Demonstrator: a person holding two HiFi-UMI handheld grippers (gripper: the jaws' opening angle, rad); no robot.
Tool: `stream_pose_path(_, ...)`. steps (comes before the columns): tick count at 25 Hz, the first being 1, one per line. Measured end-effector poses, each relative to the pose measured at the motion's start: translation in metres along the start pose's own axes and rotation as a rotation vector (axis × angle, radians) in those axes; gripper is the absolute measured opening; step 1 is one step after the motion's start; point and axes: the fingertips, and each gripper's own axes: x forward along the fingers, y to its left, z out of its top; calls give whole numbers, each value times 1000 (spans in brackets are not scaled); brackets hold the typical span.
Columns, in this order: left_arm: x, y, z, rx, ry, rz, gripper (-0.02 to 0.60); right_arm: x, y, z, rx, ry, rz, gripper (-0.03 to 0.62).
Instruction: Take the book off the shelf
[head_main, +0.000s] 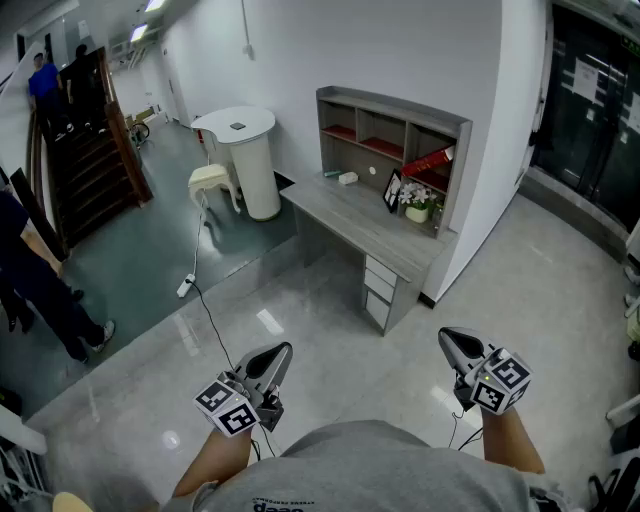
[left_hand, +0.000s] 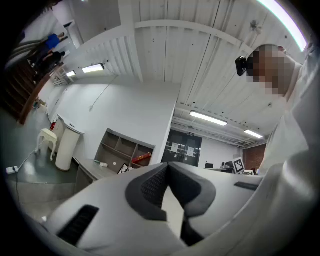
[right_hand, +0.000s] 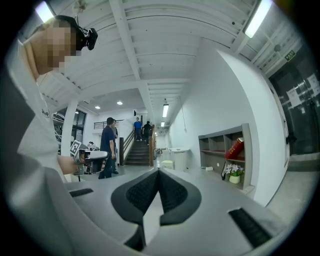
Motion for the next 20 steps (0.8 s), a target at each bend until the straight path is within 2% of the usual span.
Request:
stream_pose_path(6, 9, -5, 3, 11, -5, 4, 12, 2, -6, 9, -24, -12, 19, 3)
stream_pose_path(14, 30, -20, 0, 21, 0, -7, 12, -16, -23, 9, -6, -27, 21, 5)
stream_pose_path(20, 65, -48, -6, 16, -10, -24, 12, -43, -55, 11, -9, 3, 8, 9)
